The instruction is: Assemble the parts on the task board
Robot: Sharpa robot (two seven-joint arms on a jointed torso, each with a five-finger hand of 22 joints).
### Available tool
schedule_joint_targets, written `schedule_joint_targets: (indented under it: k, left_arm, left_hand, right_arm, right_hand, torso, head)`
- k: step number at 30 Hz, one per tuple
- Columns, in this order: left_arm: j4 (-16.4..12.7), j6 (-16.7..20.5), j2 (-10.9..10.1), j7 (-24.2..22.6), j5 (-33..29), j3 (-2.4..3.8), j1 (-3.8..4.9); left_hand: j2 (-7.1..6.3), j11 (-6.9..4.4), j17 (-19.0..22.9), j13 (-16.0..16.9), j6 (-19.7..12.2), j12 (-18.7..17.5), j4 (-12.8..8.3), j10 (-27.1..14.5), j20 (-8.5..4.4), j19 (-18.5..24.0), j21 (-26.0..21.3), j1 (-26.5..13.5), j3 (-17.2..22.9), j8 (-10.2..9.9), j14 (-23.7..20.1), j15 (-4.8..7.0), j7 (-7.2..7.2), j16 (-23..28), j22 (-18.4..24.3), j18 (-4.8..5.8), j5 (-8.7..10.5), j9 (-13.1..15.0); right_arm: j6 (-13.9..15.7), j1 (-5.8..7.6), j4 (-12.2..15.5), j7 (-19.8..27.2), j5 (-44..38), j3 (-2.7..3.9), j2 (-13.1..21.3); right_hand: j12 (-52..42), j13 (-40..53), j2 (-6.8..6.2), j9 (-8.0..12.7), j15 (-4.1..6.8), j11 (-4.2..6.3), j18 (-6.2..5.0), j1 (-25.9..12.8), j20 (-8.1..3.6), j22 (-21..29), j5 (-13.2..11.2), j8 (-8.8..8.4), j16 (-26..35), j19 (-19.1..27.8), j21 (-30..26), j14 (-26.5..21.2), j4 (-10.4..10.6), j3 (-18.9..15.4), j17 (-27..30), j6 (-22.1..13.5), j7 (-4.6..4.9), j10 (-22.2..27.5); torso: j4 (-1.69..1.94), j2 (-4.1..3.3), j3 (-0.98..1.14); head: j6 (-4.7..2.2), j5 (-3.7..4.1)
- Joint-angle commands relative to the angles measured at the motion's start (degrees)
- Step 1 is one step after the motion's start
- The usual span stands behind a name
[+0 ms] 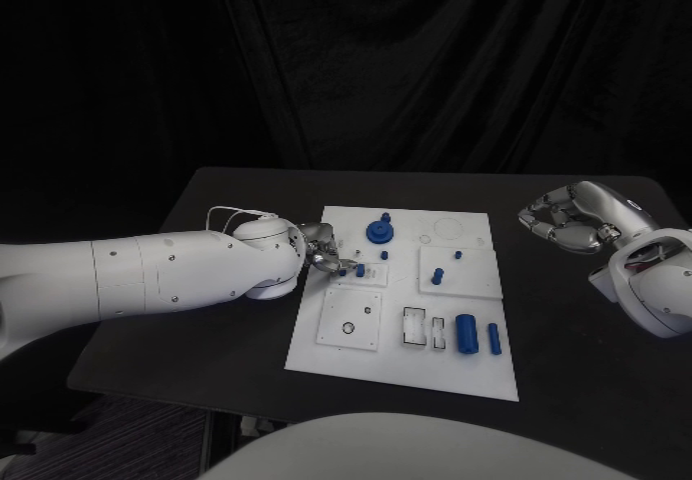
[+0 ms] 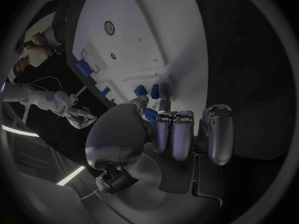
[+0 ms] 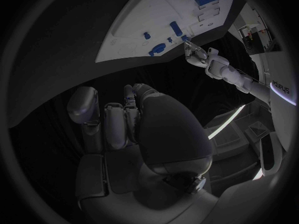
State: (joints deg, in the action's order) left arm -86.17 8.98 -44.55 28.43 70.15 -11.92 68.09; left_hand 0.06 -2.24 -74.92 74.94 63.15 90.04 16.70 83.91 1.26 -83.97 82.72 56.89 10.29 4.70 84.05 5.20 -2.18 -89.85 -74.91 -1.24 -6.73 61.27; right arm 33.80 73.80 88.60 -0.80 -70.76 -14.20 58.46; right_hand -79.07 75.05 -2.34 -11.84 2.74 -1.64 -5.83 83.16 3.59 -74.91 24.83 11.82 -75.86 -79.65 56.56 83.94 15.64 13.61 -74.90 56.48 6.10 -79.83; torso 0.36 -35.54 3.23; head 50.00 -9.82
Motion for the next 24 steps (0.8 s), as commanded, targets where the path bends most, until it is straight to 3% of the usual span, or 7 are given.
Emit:
schedule_joint_targets:
  k: [1,11,13,14,18,22,24]
  left_arm:
    - [0.1,-1.3,0.0,-0.8,-0.1,-0.19,-0.42]
    - [0.6,-1.0,0.0,-0.4,-0.1,-0.19,-0.49]
    - [0.7,-0.8,0.0,-0.2,-0.1,-0.19,-0.5]
    - [0.7,-0.6,0.0,-0.1,-0.1,-0.19,-0.51]
    - [0.8,1.7,-0.1,-1.2,-0.1,-0.19,-0.53]
    - [0.7,5.5,-0.3,-3.8,-0.1,-0.19,-0.53]
    - [0.6,8.6,-0.6,-5.8,-0.1,-0.19,-0.54]
  left_hand:
    - [0.28,0.39,-15.1,15.1,0.4,0.0,0.0,6.1,0.53,-1.7,-0.3,-0.8,-0.8,-0.3,5.9,-0.49,-0.05,-0.1,-12.1,-0.74,0.33,-2.7]
    - [3.3,0.42,-15.1,15.1,1.0,0.0,0.2,6.1,0.58,-1.6,-0.6,-6.0,-6.4,-0.2,5.9,-0.52,-0.03,-0.1,-12.2,-0.78,1.04,-3.7]
    - [5.11,0.3,-15.1,15.1,1.4,0.0,0.2,6.1,0.52,-1.7,-0.6,-8.4,-8.2,0.6,5.9,-0.44,0.13,-0.1,-12.3,-0.77,-0.18,-3.0]
    - [7.13,0.15,-15.1,15.1,1.5,0.0,0.2,6.1,0.41,-1.7,-0.5,-10.6,-10.3,1.7,5.9,-0.32,0.33,-0.1,-12.4,-0.75,-0.82,-1.4]
    - [10.33,-0.06,-15.1,15.1,0.1,0.0,0.2,6.1,0.19,-1.9,-0.4,-11.5,-13.3,3.9,5.9,-0.29,0.42,-0.1,-12.5,-0.72,-0.11,2.8]
    - [12.36,-0.03,-15.1,15.1,-2.3,0.0,0.1,6.1,0.23,-2.1,-0.3,-11.3,-16.9,6.7,5.9,-0.26,0.4,-0.1,-12.6,-0.66,0.62,7.7]
    - [13.34,-0.11,-15.1,15.1,-3.0,0.0,0.1,6.1,0.18,-2.2,-0.1,-11.5,-19.5,8.7,5.9,-0.11,0.59,-0.1,-12.6,-0.61,2.21,10.4]
  right_arm:
    - [-0.8,-0.17,0.0,-1.4,-0.3,0.04,0.0]
    - [-1.4,-0.21,0.0,-1.7,-0.3,0.04,0.0]
    - [-1.4,-0.22,0.0,-1.8,-0.3,0.04,0.0]
    - [-1.4,-0.22,0.0,-1.8,-0.3,0.04,0.0]
    - [-1.4,-0.23,0.0,-1.8,-0.3,0.04,0.0]
    - [-1.3,-0.23,0.0,-1.7,-0.3,0.04,0.0]
    - [-1.3,-0.23,0.0,-1.7,-0.3,0.04,0.1]
  right_hand:
    - [0.1,3.6,0.01,0.0,-0.28,0.17,-0.26,0.5,0.13,-6.4,0.2,0.04,0.2,0.0,-0.2,2.0,-0.1,0.2,-2.8,-0.2,-0.02,0.3]
    - [0.1,3.6,0.0,-0.1,-0.28,0.17,-0.25,0.4,0.13,-6.5,0.2,0.04,0.1,0.0,-0.1,2.0,0.0,0.2,-2.8,-0.2,-0.02,0.2]
    - [0.1,3.6,0.0,-0.1,-0.28,0.17,-0.25,0.4,0.13,-6.5,0.2,0.04,0.1,0.0,-0.1,2.0,0.0,0.2,-2.8,-0.2,-0.02,0.2]
    - [0.1,3.6,0.0,-0.1,-0.28,0.17,-0.25,0.4,0.13,-6.5,0.2,0.04,0.1,0.0,-0.1,2.0,0.0,0.2,-2.8,-0.2,-0.02,0.2]
    - [0.1,3.6,0.0,-0.1,-0.28,0.17,-0.25,0.4,0.13,-6.5,0.2,0.04,0.1,0.0,-0.1,2.0,0.0,0.2,-2.8,-0.2,-0.02,0.2]
    - [0.2,3.5,-0.01,-0.1,-0.28,0.17,-0.27,0.4,0.13,-6.5,0.2,0.05,0.3,0.0,-0.2,2.0,0.0,0.3,-2.7,-0.2,-0.02,0.3]
    - [0.2,3.5,-0.01,-0.1,-0.28,0.17,-0.27,0.4,0.13,-6.5,0.2,0.05,0.3,0.0,-0.2,2.0,0.0,0.3,-2.7,-0.2,-0.02,0.3]
  torso:
    - [0.03,-0.01,-0.01]
    - [0.08,-0.13,-0.03]
    - [0.11,-0.15,-0.04]
    - [0.1,-0.13,-0.04]
    - [0.08,-0.13,-0.04]
    - [0.08,-0.13,-0.05]
    - [0.08,-0.12,-0.04]
  head:
    - [0.0,0.02]
    - [0.0,-0.01]
    - [0.0,-0.01]
    - [0.0,-0.05]
    - [0.0,-0.08]
    - [0.0,-0.14]
    - [0.0,-0.12]
